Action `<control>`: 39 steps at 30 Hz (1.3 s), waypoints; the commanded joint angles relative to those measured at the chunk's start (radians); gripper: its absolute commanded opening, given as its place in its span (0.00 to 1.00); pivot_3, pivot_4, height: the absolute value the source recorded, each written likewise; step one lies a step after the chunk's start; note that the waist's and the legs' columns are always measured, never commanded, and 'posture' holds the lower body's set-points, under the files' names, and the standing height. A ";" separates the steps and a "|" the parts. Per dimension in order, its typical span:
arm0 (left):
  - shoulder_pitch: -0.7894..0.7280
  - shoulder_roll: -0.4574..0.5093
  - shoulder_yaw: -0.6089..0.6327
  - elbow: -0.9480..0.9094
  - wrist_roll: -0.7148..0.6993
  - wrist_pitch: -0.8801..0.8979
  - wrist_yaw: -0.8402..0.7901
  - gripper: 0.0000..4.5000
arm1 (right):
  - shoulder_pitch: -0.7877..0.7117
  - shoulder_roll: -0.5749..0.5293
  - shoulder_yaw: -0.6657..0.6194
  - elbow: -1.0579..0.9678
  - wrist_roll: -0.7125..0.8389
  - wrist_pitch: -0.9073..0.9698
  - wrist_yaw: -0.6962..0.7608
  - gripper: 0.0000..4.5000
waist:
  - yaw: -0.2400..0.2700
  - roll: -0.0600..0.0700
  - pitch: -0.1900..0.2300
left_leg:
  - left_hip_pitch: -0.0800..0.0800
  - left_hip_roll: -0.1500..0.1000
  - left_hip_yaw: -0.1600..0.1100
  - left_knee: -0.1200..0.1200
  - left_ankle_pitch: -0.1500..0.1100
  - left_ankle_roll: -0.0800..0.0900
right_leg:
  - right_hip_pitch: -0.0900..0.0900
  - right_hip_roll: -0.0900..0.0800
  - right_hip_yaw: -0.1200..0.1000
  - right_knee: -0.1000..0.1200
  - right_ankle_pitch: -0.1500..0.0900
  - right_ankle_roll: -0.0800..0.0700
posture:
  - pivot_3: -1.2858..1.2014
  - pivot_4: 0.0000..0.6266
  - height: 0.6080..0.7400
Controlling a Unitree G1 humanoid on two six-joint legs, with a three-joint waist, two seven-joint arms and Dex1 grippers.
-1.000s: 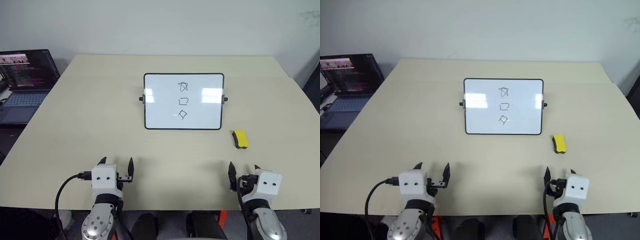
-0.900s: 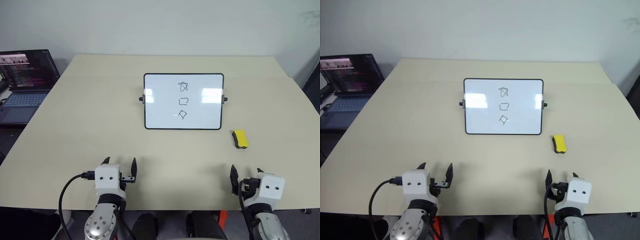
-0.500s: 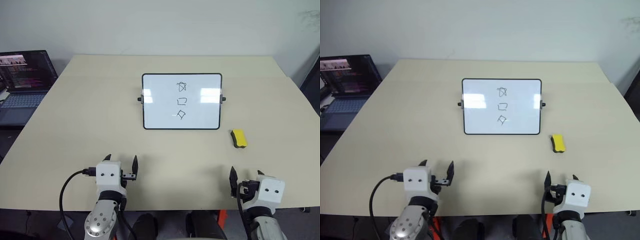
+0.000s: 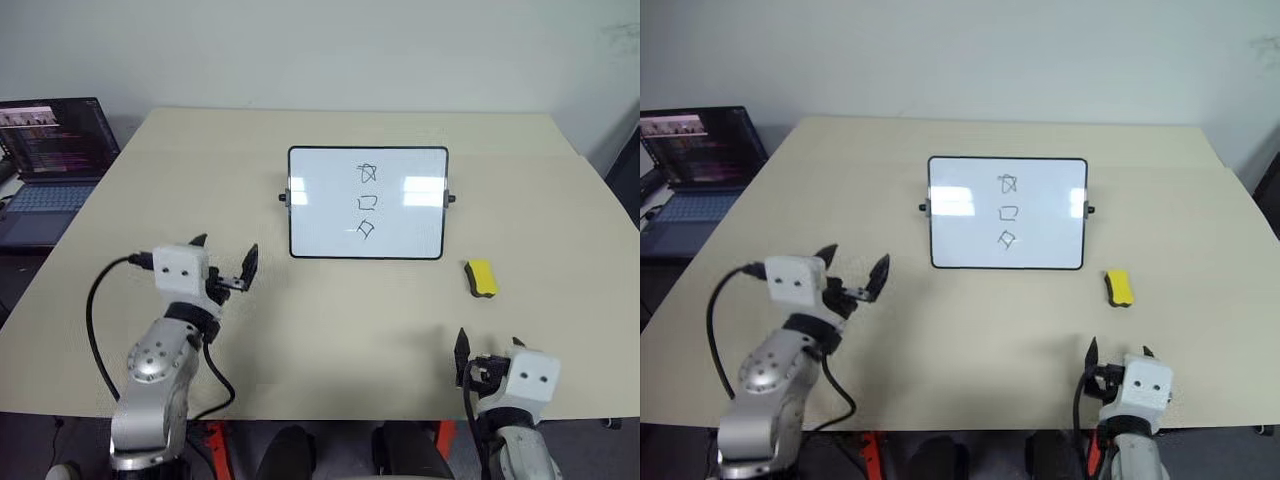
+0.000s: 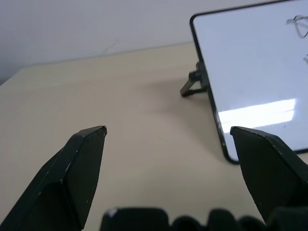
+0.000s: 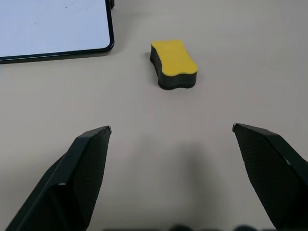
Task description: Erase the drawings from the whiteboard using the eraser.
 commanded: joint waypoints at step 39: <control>-0.348 0.398 -0.151 0.119 -0.504 0.362 -0.747 1.00 | -0.741 -0.250 -0.232 0.114 0.232 0.823 0.108 0.99 | -0.011 0.002 0.002 | 0.000 0.000 -0.002 -0.004 0.000 0.001 | -0.002 0.001 -0.001 0.003 -0.002 -0.004 | 0.52 0.24 1.00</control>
